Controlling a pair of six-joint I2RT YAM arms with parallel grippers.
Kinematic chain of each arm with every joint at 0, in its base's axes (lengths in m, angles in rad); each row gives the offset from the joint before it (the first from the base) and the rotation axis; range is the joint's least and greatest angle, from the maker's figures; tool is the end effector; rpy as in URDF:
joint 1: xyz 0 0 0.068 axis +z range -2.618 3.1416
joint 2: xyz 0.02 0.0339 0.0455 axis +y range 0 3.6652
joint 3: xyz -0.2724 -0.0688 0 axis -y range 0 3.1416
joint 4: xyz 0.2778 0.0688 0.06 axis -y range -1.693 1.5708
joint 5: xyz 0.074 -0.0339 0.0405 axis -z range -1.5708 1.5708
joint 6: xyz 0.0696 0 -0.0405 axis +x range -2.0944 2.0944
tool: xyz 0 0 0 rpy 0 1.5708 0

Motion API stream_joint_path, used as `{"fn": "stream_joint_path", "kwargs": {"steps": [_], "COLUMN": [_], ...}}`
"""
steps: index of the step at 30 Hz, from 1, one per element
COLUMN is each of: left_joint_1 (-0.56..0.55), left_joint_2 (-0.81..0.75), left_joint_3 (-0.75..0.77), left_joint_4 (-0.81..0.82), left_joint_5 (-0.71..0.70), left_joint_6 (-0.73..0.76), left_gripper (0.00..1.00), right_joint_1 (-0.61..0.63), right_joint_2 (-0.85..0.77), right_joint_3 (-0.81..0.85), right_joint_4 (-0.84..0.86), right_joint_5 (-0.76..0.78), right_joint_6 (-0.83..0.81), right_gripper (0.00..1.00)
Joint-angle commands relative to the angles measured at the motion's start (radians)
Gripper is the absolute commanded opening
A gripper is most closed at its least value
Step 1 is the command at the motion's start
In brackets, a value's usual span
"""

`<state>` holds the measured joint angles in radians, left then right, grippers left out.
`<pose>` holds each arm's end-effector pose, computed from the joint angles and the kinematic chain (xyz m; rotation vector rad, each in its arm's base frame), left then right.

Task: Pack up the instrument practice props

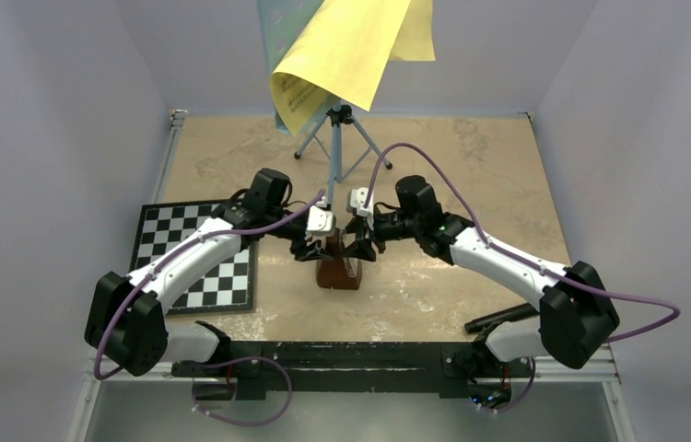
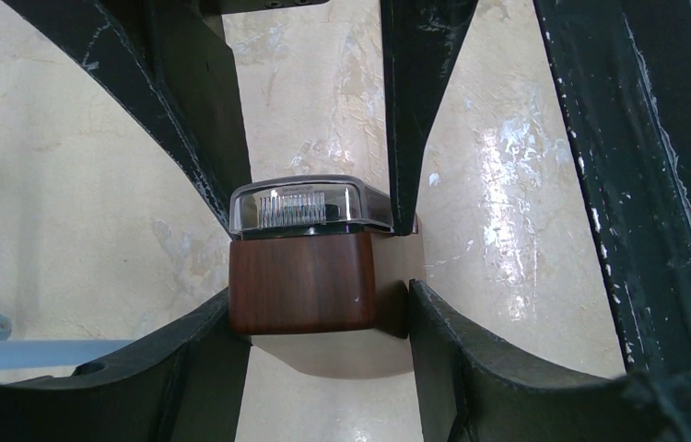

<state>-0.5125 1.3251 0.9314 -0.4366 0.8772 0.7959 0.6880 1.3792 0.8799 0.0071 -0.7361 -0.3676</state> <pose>0.2468 -0.2002 0.2391 1.6227 1.4713 -0.8826 0.2418 0.2592 0.2412 -1.4083 1.4978 0.9538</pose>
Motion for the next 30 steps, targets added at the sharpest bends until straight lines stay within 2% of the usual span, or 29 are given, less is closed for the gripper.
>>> {"fn": "stream_joint_path", "kwargs": {"steps": [1,4,6,8,11,12,13,18,22,30], "left_joint_1": [-0.037,-0.037,-0.037,-0.037,-0.036,-0.037,-0.037,-0.041,-0.041,-0.038], "left_joint_2": [0.079,0.079,0.072,0.059,0.012,-0.008,-0.025,-0.068,-0.168,-0.436], "left_joint_3": [-0.013,-0.012,-0.010,-0.016,-0.065,-0.088,-0.107,-0.123,-0.143,-0.143], "left_joint_4": [-0.017,-0.020,-0.025,-0.017,0.085,0.123,0.160,0.192,0.176,-0.079], "left_joint_5": [-0.111,-0.112,-0.108,-0.107,-0.127,-0.138,-0.159,-0.270,-0.347,-0.365], "left_joint_6": [0.053,0.053,0.050,0.032,-0.057,-0.090,-0.123,-0.279,-0.412,-0.493], "left_gripper": [0.00,0.00,0.09,0.28,0.60,0.90,0.98,0.99,0.99,0.99], "right_joint_1": [0.025,0.025,0.025,0.025,0.025,0.024,0.024,0.024,0.024,0.024], "right_joint_2": [0.078,0.074,0.072,0.072,0.070,0.072,0.072,0.081,0.082,0.077], "right_joint_3": [-0.011,-0.007,-0.007,-0.007,-0.004,-0.003,-0.003,0.007,0.009,0.004], "right_joint_4": [-0.057,-0.064,-0.068,-0.069,-0.066,-0.061,-0.058,-0.051,-0.049,-0.052], "right_joint_5": [0.063,0.063,0.063,0.061,0.061,0.062,0.065,0.074,0.080,0.089], "right_joint_6": [-0.021,-0.030,-0.036,-0.038,-0.039,-0.037,-0.037,-0.036,-0.036,-0.039], "right_gripper": [0.00,0.00,0.00,0.00,0.00,0.00,0.00,0.00,0.00,0.00]}}
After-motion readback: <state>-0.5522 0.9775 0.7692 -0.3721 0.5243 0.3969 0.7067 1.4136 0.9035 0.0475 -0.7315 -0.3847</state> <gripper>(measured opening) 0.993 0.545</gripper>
